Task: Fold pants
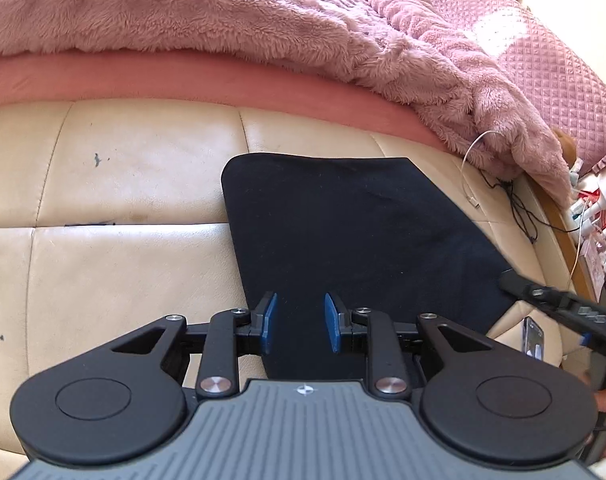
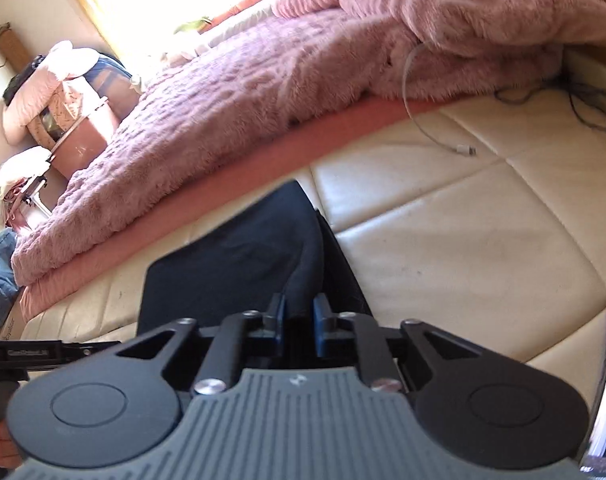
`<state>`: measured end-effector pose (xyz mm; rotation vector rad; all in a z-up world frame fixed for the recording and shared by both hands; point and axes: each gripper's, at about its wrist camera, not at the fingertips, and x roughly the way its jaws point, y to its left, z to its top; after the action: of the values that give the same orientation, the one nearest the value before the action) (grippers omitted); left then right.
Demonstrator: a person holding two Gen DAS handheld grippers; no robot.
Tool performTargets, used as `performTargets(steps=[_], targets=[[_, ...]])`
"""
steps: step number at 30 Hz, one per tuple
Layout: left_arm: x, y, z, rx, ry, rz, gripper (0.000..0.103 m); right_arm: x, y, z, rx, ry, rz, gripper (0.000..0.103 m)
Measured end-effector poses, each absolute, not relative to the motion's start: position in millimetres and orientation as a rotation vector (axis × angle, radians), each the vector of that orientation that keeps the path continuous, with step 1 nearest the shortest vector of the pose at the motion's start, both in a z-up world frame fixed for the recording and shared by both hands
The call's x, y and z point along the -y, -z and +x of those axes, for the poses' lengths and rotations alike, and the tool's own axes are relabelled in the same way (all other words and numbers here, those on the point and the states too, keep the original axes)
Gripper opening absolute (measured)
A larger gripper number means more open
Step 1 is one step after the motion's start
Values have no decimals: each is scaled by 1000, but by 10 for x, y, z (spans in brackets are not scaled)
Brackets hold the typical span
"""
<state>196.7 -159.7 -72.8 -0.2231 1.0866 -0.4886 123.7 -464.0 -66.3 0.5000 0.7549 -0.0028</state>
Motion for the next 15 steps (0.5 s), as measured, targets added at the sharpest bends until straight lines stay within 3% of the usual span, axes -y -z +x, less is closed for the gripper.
performTargets(steps=[3,9,15], targets=[[1640,747,1962,-1086,519,-214,28,4655,465,1080,-711,-27,516,6],[1771,922,1935,-1091,504,-106,28,4797,1040,1056,-859,94,520,6],[1800,1072,1960,-1110,470,-73,17,4822,1323,1099,-895,125,514,5]])
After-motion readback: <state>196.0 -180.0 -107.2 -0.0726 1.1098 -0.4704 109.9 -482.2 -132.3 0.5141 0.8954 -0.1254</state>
